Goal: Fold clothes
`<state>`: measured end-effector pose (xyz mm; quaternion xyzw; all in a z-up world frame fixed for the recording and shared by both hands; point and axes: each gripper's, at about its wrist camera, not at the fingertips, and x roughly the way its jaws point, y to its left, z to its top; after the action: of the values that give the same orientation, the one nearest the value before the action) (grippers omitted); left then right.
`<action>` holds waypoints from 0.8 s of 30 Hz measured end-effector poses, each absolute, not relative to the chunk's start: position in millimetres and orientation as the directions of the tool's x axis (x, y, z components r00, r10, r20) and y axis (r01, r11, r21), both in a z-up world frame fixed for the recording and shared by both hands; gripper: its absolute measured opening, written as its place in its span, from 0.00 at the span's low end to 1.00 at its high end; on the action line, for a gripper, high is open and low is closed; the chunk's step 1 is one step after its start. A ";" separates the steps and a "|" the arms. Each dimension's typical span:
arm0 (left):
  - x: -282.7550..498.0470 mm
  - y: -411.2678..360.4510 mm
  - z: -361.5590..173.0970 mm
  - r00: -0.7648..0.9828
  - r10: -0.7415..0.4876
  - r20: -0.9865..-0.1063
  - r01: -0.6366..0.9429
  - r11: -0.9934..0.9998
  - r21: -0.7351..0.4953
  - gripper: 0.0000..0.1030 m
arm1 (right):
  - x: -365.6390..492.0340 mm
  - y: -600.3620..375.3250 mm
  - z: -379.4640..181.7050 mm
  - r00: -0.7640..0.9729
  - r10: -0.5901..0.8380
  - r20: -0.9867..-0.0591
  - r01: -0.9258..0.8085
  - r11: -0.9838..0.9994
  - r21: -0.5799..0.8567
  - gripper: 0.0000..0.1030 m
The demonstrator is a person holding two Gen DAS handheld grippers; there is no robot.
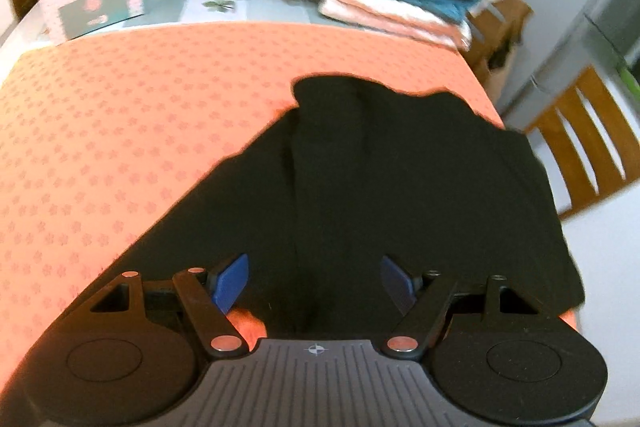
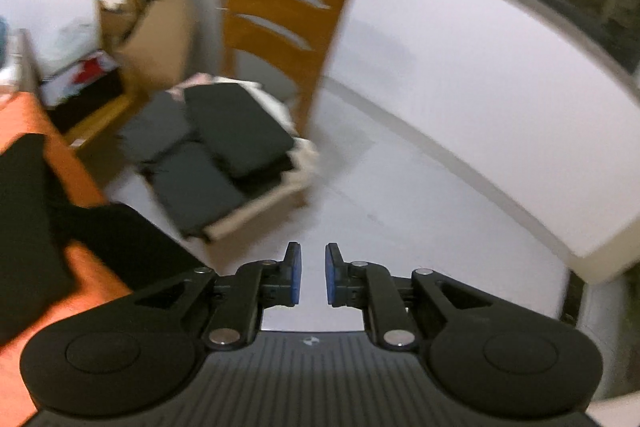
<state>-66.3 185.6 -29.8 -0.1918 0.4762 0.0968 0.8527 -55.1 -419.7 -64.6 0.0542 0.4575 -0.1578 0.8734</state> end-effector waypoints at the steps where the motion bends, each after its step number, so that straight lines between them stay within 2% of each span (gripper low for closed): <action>1: -63.9 190.1 -29.6 0.536 -0.011 -0.844 -0.367 0.897 -0.245 0.73 | -45.5 -413.9 -65.4 0.543 -0.193 -0.817 0.298 0.954 -0.028 0.17; 3: -57.3 197.6 -29.2 0.552 0.005 -0.834 -0.396 0.882 -0.257 0.73 | -19.3 -400.3 -67.3 0.562 -0.125 -0.818 0.231 0.973 0.011 0.22; 11: -21.6 215.0 -32.6 0.607 0.024 -0.794 -0.427 0.853 -0.300 0.70 | 85.7 -332.5 -70.9 0.571 0.134 -0.810 -0.066 0.991 0.118 0.25; 13: -12.0 216.2 -35.4 0.616 0.019 -0.787 -0.429 0.846 -0.316 0.68 | 111.0 -311.7 -70.3 0.562 0.186 -0.806 -0.141 0.982 0.128 0.29; 19: 23.0 207.4 -49.3 0.593 0.058 -0.803 -0.437 0.861 -0.260 0.68 | 171.5 -253.8 -71.9 0.496 0.343 -0.798 -0.336 0.923 0.188 0.35; 24: 48.4 207.4 -59.7 0.568 0.092 -0.818 -0.469 0.853 -0.230 0.68 | 214.0 -221.2 -94.0 0.397 0.433 -0.809 -0.391 0.877 0.278 0.47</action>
<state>48.4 207.4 -59.7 -0.2167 0.4354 0.1634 0.8584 214.0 -221.2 -94.0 0.0214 0.4905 0.2466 0.8356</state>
